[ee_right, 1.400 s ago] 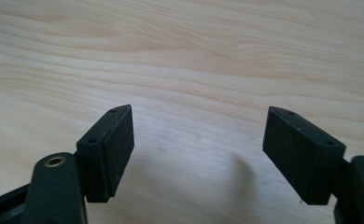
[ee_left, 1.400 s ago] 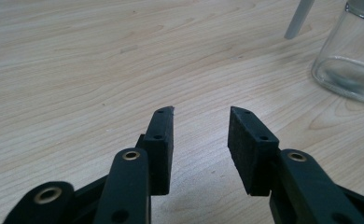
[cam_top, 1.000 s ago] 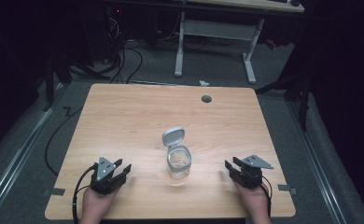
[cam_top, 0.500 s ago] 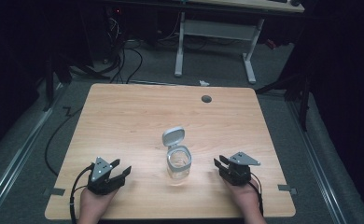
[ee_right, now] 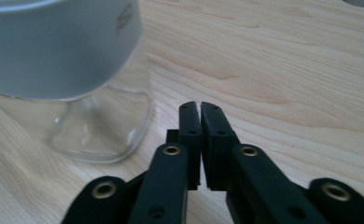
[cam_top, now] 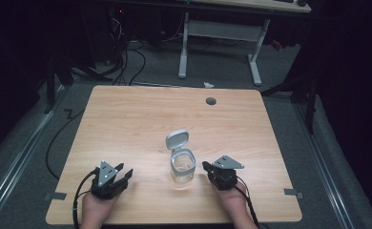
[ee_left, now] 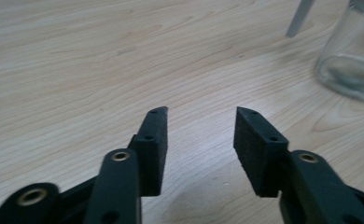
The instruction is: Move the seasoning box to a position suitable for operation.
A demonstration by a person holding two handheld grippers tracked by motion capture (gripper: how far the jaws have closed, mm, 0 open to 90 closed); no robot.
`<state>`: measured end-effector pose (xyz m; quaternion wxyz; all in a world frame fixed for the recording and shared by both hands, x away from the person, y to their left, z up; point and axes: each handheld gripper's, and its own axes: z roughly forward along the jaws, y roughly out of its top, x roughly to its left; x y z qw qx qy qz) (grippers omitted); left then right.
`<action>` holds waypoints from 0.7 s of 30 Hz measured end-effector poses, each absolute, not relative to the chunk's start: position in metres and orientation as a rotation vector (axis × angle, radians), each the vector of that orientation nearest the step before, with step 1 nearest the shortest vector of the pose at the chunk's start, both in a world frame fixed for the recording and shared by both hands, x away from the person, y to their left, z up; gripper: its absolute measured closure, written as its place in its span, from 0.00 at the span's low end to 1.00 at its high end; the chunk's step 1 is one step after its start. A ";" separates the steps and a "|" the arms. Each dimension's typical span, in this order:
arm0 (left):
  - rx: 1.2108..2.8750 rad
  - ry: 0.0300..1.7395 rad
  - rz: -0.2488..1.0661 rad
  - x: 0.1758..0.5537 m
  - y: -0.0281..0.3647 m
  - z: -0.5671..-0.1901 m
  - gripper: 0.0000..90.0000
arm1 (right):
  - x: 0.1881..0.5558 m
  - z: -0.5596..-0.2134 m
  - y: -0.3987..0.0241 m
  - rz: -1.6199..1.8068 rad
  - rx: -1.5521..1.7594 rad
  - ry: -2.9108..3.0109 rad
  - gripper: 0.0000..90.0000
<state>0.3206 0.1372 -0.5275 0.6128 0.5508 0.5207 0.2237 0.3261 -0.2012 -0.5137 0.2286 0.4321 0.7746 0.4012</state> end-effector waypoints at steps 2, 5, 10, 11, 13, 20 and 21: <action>1.266 1.201 0.513 0.320 0.137 -0.527 0.70 | 0.326 -0.514 -0.199 1.107 1.188 2.133 1.00; 1.272 1.195 0.516 0.320 0.137 -0.527 0.80 | 0.324 -0.515 -0.193 1.110 1.177 2.147 1.00; 1.279 1.199 0.501 0.320 0.136 -0.528 0.75 | 0.323 -0.515 -0.187 1.113 1.154 2.170 1.00; 1.277 1.202 0.503 0.320 0.136 -0.528 0.74 | 0.322 -0.515 -0.186 1.109 1.146 2.173 1.00; 1.273 1.205 0.505 0.321 0.137 -0.528 0.73 | 0.322 -0.514 -0.186 1.108 1.145 2.177 1.00; 1.238 1.245 0.522 0.325 0.138 -0.528 0.77 | 0.319 -0.515 -0.182 1.122 1.132 2.186 1.00; 1.238 1.245 0.522 0.325 0.138 -0.528 0.76 | 0.319 -0.515 -0.182 1.122 1.132 2.186 1.00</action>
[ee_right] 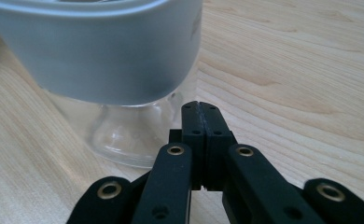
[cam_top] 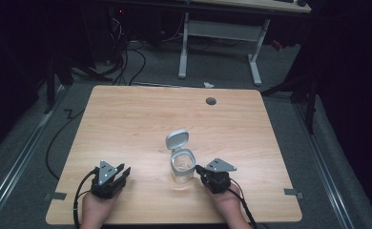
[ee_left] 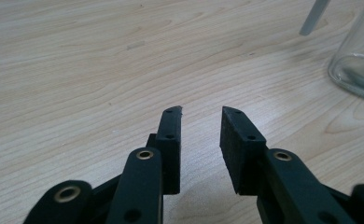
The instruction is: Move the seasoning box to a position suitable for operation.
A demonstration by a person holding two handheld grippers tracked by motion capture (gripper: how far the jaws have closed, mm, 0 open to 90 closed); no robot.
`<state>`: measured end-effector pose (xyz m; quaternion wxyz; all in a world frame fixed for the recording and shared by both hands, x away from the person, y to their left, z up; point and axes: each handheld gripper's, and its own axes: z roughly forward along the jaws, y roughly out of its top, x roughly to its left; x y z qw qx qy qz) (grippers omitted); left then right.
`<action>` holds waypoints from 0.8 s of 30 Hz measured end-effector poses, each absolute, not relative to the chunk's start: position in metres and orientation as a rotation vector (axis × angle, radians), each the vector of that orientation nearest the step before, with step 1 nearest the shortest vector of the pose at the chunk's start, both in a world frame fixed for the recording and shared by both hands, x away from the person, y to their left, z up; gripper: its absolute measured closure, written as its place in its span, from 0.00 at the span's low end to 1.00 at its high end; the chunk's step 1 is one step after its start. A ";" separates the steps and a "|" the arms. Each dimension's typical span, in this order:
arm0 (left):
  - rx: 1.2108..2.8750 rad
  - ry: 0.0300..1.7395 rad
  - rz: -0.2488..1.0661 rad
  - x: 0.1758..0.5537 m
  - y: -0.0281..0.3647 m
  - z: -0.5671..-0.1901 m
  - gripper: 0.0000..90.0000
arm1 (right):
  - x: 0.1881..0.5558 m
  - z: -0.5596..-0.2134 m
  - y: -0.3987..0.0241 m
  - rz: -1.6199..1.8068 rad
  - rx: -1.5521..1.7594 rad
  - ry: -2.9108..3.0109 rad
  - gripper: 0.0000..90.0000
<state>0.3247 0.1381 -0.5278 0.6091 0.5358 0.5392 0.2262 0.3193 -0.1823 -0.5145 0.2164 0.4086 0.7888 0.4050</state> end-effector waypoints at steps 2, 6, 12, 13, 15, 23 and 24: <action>1.230 1.234 0.512 0.323 0.139 -0.527 0.75 | 0.317 -0.515 -0.181 1.127 1.135 2.190 1.00; 1.235 1.215 0.499 0.321 0.138 -0.526 0.72 | 0.312 -0.516 -0.178 1.141 1.131 2.195 1.00; 1.241 1.210 0.491 0.321 0.136 -0.527 0.71 | 0.307 -0.518 -0.173 1.155 1.115 2.204 1.00; 1.241 1.209 0.488 0.321 0.136 -0.527 0.71 | 0.306 -0.519 -0.172 1.159 1.117 2.206 1.00; 1.238 1.204 0.483 0.321 0.136 -0.527 0.70 | 0.303 -0.519 -0.169 1.162 1.111 2.216 1.00; 1.229 1.208 0.473 0.320 0.136 -0.525 0.71 | 0.301 -0.519 -0.167 1.170 1.098 2.223 0.99; 1.229 1.207 0.473 0.320 0.136 -0.525 0.71 | 0.301 -0.519 -0.167 1.170 1.097 2.223 0.99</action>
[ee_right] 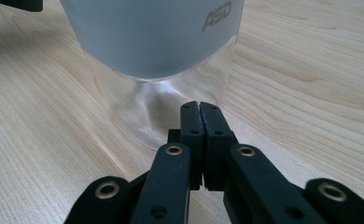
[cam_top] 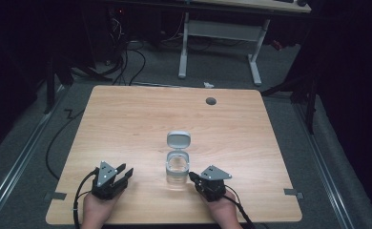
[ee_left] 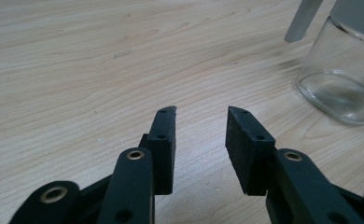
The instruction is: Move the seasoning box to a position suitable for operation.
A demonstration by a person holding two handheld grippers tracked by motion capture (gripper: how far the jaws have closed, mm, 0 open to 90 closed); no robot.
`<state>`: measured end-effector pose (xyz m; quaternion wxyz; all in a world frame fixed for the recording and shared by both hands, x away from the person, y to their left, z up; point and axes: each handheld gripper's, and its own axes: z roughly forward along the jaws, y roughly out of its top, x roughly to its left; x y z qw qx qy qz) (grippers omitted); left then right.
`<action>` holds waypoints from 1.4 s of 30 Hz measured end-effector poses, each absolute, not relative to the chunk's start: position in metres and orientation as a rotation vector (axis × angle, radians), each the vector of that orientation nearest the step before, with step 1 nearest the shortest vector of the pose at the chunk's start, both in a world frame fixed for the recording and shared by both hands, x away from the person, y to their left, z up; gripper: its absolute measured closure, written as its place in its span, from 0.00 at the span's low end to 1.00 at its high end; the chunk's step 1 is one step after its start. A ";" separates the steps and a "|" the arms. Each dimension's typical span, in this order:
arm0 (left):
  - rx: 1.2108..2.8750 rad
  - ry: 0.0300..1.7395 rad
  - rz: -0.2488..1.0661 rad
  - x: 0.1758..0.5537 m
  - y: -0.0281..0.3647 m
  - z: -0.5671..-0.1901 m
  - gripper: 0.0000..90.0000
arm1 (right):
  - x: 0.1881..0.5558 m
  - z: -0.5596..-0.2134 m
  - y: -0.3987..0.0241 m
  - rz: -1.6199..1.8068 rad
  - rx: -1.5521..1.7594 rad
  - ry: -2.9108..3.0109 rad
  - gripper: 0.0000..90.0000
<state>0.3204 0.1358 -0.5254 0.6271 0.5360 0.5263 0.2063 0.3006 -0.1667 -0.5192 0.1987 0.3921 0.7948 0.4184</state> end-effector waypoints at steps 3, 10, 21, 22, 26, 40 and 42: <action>1.228 1.202 0.472 0.320 0.135 -0.526 0.71 | 0.301 -0.519 -0.166 1.170 1.095 2.223 0.99; 1.244 1.184 0.466 0.319 0.133 -0.526 0.71 | 0.302 -0.518 -0.168 1.159 1.085 2.221 0.97; 1.270 1.148 0.407 0.306 0.108 -0.524 0.68 | 0.306 -0.513 -0.205 1.134 1.142 2.134 0.89; 1.277 1.139 0.403 0.305 0.104 -0.524 0.68 | 0.306 -0.513 -0.205 1.134 1.142 2.134 0.89; 1.300 1.123 0.365 0.299 0.089 -0.525 0.68 | 0.307 -0.516 -0.217 1.165 1.190 2.095 0.87; 1.348 1.048 0.162 0.281 0.047 -0.523 0.86 | 0.324 -0.510 -0.220 1.176 1.238 2.056 0.95; 1.355 1.047 0.157 0.281 0.044 -0.524 0.88 | 0.330 -0.507 -0.215 1.190 1.235 2.059 0.97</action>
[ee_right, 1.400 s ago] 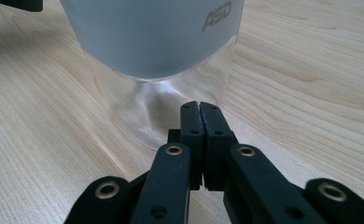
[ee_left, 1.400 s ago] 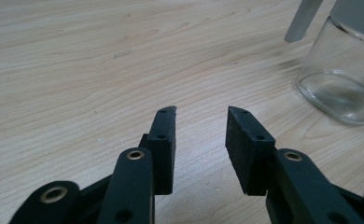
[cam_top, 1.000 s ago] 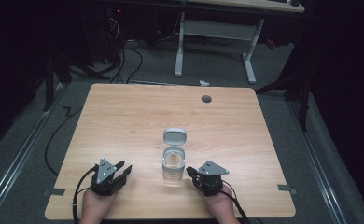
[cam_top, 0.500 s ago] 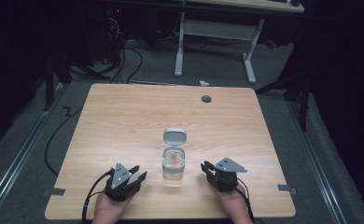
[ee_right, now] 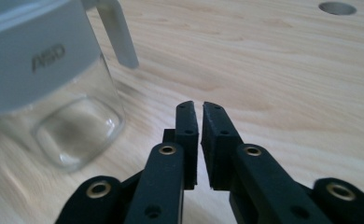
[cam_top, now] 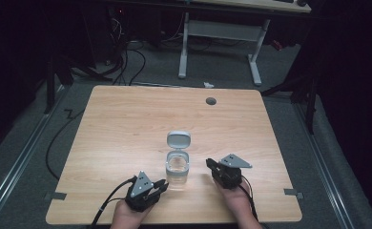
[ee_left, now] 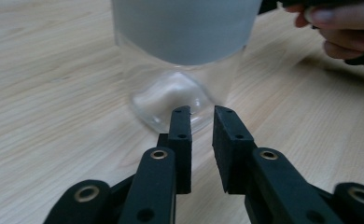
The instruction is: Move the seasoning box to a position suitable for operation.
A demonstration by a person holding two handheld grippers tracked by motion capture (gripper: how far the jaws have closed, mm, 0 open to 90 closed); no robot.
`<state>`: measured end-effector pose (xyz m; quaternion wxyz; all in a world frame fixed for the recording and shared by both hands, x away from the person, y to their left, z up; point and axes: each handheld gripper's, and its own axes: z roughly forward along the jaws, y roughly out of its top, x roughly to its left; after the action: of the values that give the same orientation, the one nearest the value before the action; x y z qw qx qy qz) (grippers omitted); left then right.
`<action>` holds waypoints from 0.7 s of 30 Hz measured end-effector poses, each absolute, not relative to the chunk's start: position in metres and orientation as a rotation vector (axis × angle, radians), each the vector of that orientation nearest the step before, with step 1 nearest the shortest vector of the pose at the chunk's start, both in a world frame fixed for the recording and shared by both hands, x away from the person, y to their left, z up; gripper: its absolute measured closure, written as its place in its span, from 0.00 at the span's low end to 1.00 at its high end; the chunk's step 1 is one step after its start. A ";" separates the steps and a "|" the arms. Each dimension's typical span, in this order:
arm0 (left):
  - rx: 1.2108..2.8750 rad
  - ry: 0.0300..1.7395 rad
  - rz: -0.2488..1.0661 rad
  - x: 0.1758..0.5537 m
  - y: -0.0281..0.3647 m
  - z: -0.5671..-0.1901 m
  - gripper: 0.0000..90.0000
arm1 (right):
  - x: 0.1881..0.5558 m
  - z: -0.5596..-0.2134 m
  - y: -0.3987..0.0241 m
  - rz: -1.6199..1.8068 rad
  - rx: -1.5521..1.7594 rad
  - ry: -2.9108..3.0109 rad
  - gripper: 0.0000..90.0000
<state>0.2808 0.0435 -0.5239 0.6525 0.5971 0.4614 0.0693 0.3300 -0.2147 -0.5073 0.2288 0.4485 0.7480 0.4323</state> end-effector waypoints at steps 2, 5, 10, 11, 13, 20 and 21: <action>1.371 1.034 0.156 0.279 0.037 -0.526 0.89 | 0.333 -0.505 -0.212 1.200 1.219 2.067 0.97; 1.380 1.015 0.158 0.280 0.025 -0.527 0.91 | 0.344 -0.496 -0.200 1.223 1.185 2.070 0.99; 1.390 1.020 0.148 0.285 0.014 -0.529 0.95 | 0.357 -0.488 -0.192 1.218 1.163 2.079 1.00; 1.393 1.024 0.147 0.286 0.012 -0.530 0.96 | 0.359 -0.486 -0.190 1.214 1.148 2.074 1.00; 1.394 1.024 0.146 0.288 0.010 -0.531 0.97 | 0.365 -0.483 -0.187 1.219 1.149 2.075 1.00; 1.380 1.011 0.149 0.285 0.008 -0.533 0.99 | 0.381 -0.474 -0.179 1.229 1.136 2.070 1.00; 1.378 1.011 0.146 0.285 0.009 -0.533 0.99 | 0.383 -0.473 -0.178 1.231 1.131 2.068 1.00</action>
<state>0.2854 0.0086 -0.5330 0.6542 0.6076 0.4459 0.0644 0.3829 -0.1784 -0.4734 0.2389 0.4131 0.7552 0.4494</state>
